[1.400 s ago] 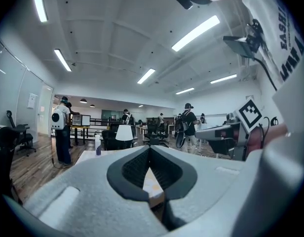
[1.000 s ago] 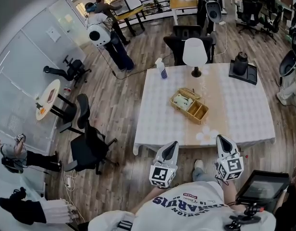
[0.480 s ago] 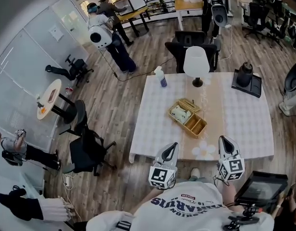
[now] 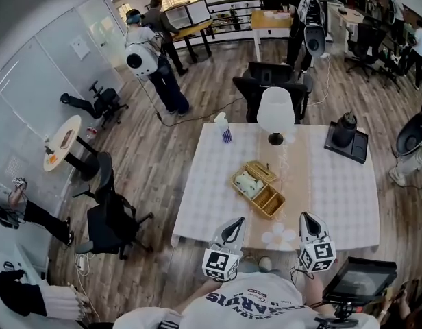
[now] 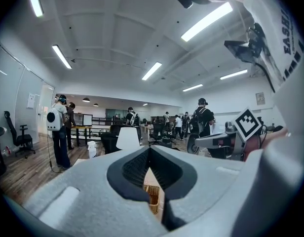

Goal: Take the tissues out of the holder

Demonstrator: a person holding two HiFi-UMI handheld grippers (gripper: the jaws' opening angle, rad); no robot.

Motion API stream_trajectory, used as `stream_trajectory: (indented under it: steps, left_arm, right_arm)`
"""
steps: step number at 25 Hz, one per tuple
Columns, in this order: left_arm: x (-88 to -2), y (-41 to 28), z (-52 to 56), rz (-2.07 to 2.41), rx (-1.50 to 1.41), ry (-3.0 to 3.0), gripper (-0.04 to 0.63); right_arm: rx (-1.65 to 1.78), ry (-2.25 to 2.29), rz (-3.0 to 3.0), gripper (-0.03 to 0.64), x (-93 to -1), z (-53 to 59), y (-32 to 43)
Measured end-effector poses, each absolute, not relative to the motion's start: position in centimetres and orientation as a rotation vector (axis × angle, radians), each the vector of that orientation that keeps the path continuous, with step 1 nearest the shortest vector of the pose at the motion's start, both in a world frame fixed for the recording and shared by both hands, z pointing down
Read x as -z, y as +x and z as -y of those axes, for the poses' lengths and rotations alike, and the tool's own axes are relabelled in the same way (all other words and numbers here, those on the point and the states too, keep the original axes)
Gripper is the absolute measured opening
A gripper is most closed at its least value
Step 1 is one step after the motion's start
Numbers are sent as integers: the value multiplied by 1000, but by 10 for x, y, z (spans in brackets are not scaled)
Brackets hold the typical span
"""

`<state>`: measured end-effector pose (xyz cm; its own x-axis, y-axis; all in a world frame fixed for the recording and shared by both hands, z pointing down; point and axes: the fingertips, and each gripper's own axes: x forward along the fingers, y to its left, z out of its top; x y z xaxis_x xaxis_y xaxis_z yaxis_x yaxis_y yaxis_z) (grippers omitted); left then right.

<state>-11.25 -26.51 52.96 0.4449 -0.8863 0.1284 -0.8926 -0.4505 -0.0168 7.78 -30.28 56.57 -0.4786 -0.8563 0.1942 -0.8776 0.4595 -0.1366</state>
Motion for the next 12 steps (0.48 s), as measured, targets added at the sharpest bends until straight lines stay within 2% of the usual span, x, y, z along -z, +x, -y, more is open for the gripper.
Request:
stream_trajectory:
  steps: [12]
  left_arm:
    - [-518,-127,292,1554,-130,2668,4]
  right_arm:
    - [-272,1591,2577,9,-536,322,61]
